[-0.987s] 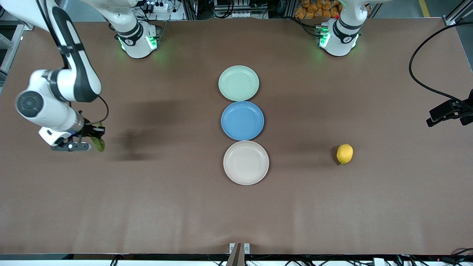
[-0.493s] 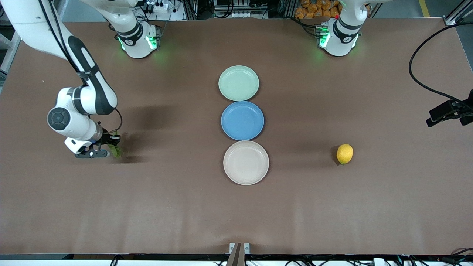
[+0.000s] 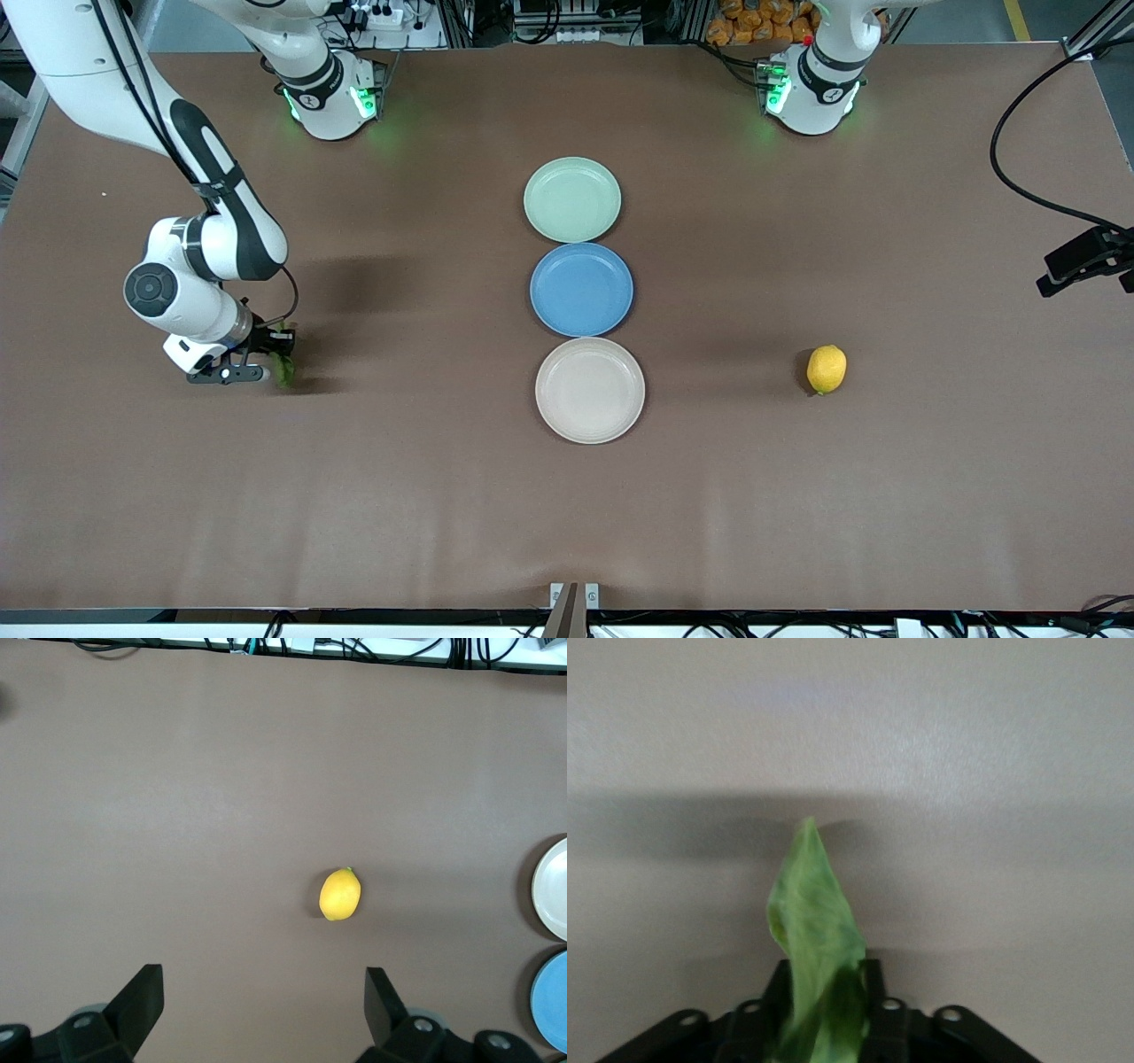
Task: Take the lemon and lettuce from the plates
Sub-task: 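Carry the lettuce leaf away from the plates with the right gripper, then release the lettuce onto the table and raise the right gripper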
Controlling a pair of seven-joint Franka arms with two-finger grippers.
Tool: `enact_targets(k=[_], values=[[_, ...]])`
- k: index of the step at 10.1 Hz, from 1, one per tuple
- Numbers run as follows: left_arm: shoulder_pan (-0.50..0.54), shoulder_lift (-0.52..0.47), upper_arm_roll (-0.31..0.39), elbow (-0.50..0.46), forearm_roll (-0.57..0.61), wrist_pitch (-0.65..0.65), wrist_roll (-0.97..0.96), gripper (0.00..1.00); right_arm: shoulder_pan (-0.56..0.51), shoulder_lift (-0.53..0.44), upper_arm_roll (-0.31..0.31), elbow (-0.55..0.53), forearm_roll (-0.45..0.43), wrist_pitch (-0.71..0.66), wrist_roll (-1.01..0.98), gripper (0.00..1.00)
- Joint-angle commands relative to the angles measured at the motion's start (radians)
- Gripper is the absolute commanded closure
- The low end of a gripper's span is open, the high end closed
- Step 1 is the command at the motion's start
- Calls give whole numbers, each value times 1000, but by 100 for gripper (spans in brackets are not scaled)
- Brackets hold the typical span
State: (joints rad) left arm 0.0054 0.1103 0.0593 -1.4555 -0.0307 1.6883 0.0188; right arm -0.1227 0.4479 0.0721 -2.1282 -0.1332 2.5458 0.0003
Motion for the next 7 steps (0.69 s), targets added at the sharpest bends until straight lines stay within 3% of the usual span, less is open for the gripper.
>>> enact_targets(k=[1,5,7], values=[[-2,-3,-1,-11,-21,-2,-2,0,-14,-84,34,14,17,-56,-20,0],[5,-4,5,-11,-17,-9,10,0,-12,-156,52,204,21,-426,-17,0],[4,-17,2,-11,-12,-9,12,0,-11,-201,54,264,23,-530,-17,0]])
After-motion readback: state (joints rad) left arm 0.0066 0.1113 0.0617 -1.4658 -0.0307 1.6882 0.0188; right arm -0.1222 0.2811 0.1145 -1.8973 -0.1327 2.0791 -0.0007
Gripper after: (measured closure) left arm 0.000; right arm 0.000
